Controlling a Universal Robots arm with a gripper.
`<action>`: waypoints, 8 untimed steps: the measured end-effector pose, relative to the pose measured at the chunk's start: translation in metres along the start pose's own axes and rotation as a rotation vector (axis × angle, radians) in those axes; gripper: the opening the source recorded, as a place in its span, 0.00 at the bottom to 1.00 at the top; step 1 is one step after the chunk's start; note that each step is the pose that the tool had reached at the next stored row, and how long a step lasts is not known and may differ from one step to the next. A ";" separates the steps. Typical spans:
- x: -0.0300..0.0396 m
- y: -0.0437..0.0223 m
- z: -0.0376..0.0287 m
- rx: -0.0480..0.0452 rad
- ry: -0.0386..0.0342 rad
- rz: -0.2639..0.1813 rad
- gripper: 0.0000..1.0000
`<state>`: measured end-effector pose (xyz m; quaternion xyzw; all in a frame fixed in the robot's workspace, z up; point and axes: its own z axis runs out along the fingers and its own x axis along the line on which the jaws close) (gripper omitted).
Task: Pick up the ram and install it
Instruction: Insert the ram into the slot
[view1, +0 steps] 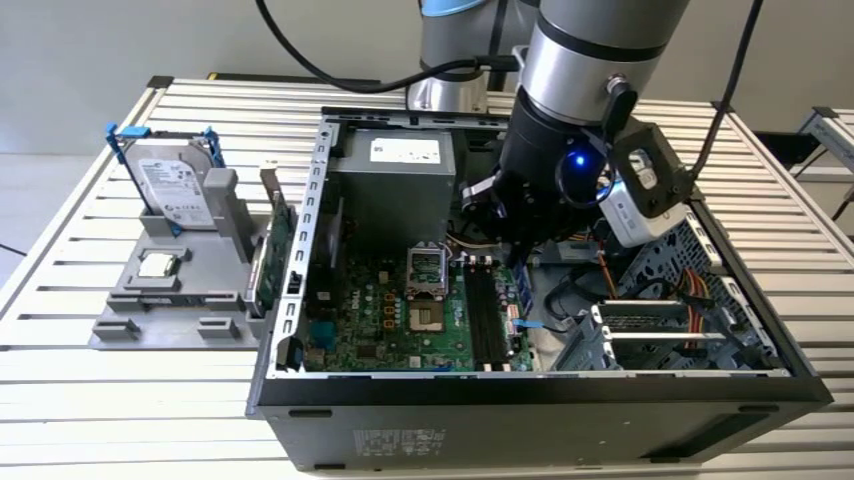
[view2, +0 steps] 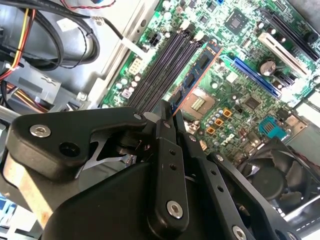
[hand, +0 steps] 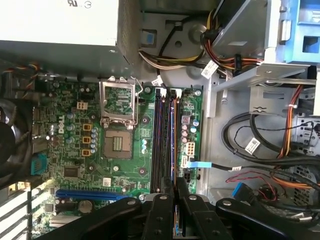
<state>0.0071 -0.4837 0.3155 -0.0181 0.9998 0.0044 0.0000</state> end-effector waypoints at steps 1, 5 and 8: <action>0.0000 0.0000 0.0003 0.0007 0.0001 0.000 0.00; 0.0000 0.0000 0.0012 0.0033 0.0001 0.000 0.00; 0.0000 0.0000 0.0020 0.0053 0.0002 0.000 0.00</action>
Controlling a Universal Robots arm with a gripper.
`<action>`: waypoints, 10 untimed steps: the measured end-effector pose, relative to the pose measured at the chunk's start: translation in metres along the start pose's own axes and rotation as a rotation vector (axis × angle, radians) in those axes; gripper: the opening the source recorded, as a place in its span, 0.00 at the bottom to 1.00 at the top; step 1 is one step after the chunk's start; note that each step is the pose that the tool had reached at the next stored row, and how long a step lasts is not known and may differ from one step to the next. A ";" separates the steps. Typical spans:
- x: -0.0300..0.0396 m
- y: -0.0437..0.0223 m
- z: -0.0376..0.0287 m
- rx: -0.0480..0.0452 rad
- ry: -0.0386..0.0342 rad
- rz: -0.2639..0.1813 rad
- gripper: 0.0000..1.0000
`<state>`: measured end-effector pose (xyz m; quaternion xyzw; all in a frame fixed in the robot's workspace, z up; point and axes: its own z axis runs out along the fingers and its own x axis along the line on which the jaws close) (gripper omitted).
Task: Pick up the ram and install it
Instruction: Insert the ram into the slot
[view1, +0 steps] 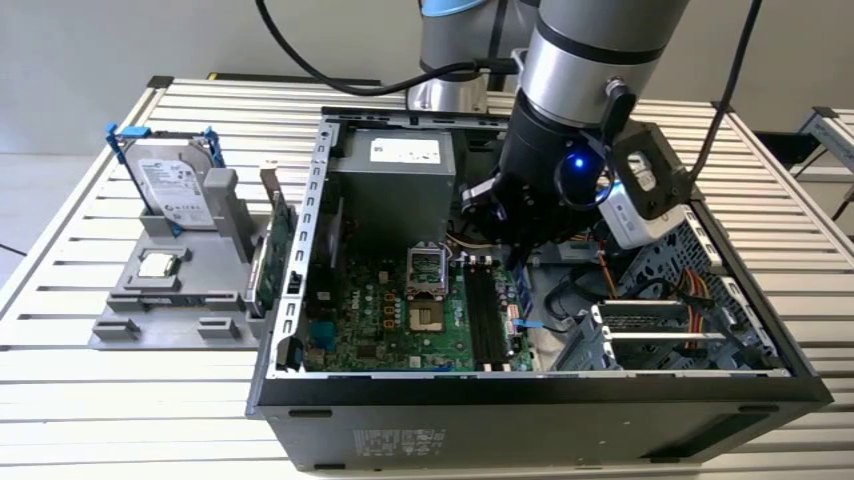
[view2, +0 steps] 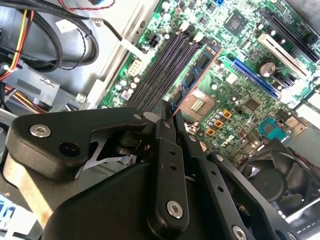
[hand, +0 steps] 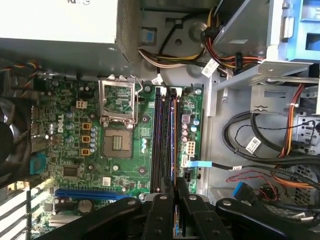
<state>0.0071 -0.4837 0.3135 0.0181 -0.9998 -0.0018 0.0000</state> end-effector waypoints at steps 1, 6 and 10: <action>0.0000 0.0000 0.0003 0.0007 0.0000 0.000 0.00; 0.0000 0.0000 0.0021 0.0032 0.0001 0.000 0.00; 0.0000 0.0000 0.0037 0.0049 0.0002 0.000 0.00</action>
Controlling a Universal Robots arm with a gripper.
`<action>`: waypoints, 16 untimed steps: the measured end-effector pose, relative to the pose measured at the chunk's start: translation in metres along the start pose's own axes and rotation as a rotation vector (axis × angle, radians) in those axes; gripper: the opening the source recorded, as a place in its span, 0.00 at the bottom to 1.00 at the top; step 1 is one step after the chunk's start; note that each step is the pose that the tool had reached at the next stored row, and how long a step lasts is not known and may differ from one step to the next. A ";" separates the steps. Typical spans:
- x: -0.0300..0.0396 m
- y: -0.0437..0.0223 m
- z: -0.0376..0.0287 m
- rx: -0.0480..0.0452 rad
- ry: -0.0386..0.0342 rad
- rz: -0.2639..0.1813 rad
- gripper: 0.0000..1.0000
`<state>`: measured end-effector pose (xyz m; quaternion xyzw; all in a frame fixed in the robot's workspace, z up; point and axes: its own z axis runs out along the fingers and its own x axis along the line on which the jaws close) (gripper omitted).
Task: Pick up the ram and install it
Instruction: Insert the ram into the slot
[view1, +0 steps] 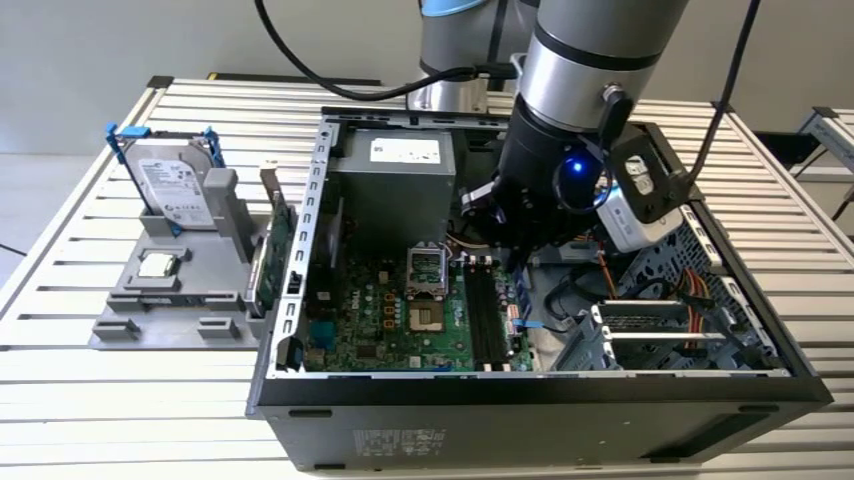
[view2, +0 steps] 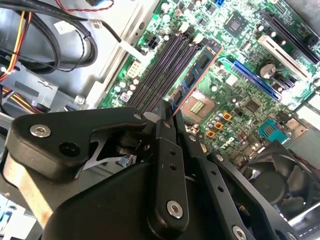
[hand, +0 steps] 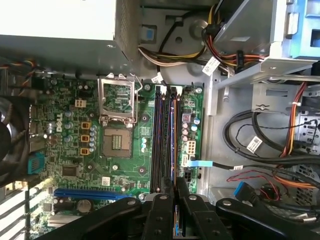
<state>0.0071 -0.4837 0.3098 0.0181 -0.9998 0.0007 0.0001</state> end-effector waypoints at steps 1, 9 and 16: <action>0.0000 0.0000 0.0004 0.0004 0.0000 0.000 0.00; 0.0000 0.0005 0.0032 0.0033 0.0001 0.000 0.00; 0.0000 0.0005 0.0052 0.0044 0.0001 0.000 0.00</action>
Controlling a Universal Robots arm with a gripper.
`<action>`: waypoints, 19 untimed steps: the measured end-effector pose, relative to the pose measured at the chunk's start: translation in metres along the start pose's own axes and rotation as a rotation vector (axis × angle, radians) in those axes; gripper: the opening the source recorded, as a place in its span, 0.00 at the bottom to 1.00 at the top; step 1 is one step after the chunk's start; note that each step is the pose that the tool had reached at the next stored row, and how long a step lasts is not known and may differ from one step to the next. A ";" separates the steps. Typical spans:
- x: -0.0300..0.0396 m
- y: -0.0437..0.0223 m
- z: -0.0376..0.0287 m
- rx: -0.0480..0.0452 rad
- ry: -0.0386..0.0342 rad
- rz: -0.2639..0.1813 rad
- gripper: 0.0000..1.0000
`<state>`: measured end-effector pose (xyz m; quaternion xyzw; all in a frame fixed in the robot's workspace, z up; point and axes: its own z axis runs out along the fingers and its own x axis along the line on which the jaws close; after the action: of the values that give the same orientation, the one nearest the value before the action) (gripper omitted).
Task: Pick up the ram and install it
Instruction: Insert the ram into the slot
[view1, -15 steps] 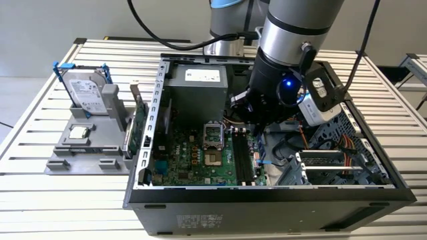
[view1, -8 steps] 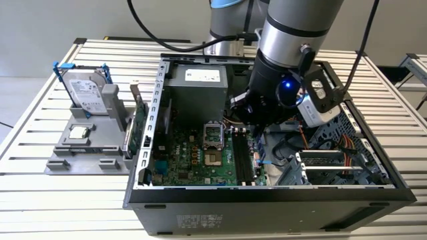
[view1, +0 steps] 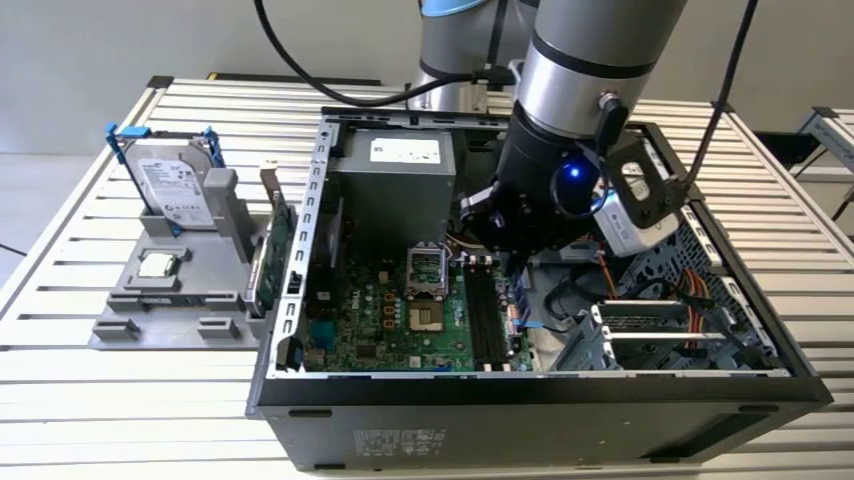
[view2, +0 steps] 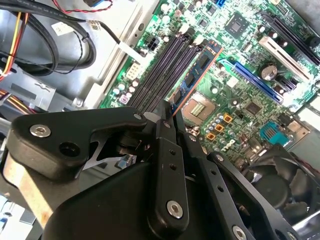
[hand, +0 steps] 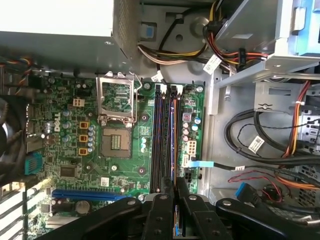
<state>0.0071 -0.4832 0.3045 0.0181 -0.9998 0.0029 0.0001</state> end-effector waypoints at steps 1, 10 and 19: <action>0.0000 0.0000 0.0002 0.0000 0.0000 0.000 0.00; 0.0000 0.0000 0.0039 0.0000 0.0000 0.001 0.00; 0.0000 0.0000 0.0073 -0.0005 0.0002 0.019 0.00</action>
<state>0.0071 -0.4832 0.2973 0.0085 -1.0000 0.0026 0.0002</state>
